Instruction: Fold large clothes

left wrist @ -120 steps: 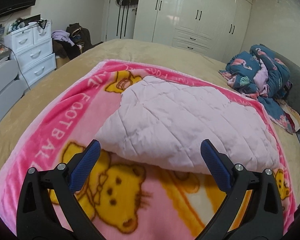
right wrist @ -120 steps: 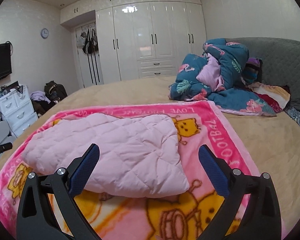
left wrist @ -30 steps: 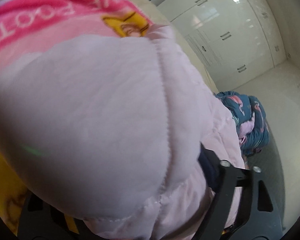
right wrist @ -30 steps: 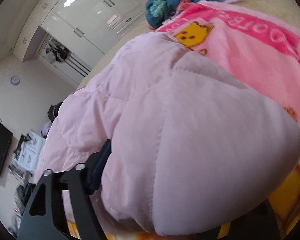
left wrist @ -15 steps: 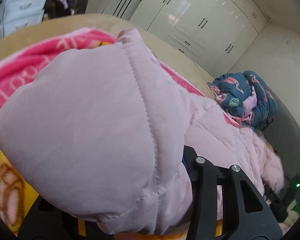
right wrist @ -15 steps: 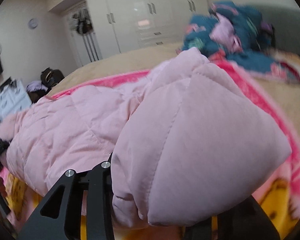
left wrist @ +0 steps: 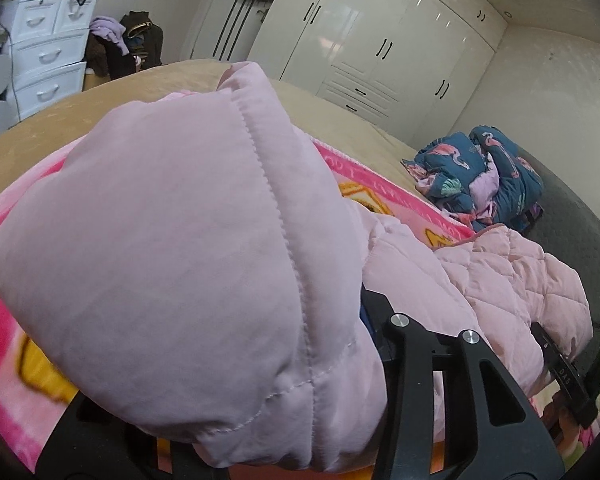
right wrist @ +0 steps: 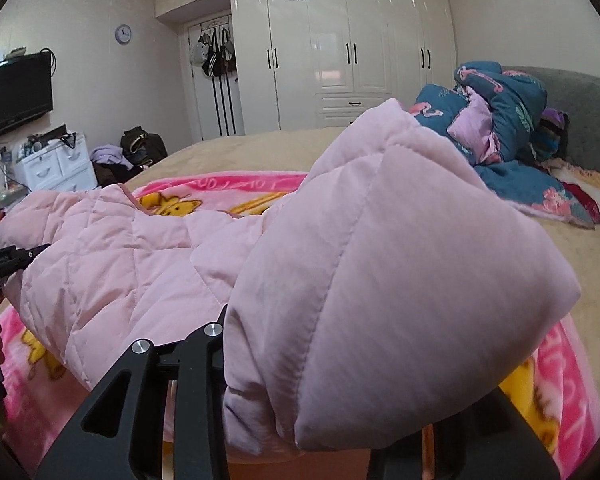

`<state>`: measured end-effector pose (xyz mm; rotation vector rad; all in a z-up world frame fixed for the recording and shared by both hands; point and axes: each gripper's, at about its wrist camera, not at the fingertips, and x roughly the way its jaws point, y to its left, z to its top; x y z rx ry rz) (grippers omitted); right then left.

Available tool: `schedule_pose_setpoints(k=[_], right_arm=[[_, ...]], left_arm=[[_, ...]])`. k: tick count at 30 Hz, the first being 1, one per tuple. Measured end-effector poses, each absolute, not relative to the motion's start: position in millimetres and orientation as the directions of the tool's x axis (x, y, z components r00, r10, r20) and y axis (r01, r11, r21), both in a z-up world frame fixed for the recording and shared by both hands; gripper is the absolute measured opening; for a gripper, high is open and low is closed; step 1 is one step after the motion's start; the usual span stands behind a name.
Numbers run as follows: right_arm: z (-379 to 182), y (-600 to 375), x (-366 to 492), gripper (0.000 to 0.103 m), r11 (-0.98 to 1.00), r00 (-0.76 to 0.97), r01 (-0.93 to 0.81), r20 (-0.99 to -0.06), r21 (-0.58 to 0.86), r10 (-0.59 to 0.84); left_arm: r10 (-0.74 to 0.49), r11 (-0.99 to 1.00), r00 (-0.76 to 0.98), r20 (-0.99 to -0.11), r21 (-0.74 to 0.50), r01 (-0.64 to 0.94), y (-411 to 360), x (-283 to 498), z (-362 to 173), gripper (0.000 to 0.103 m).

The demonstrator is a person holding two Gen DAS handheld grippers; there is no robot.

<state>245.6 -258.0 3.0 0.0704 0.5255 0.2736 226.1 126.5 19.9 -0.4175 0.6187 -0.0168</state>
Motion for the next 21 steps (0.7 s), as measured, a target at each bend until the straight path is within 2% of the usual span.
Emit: schedule_pose_setpoints(k=[12, 21], right_arm=[[-10, -268, 193, 0.033, 0.96, 0.793, -0.206, -0.542, 0.19, 0.277], [-47, -286, 204, 0.044, 0.936, 0.706, -0.022, -0.658, 0.352, 0.264]], left_arm=[[-0.125, 0.929, 0.816, -0.564, -0.354, -0.102, 117, 174, 11, 0.035], [-0.122, 0.919, 0.781, -0.613, -0.366, -0.144, 125, 177, -11, 0.04]])
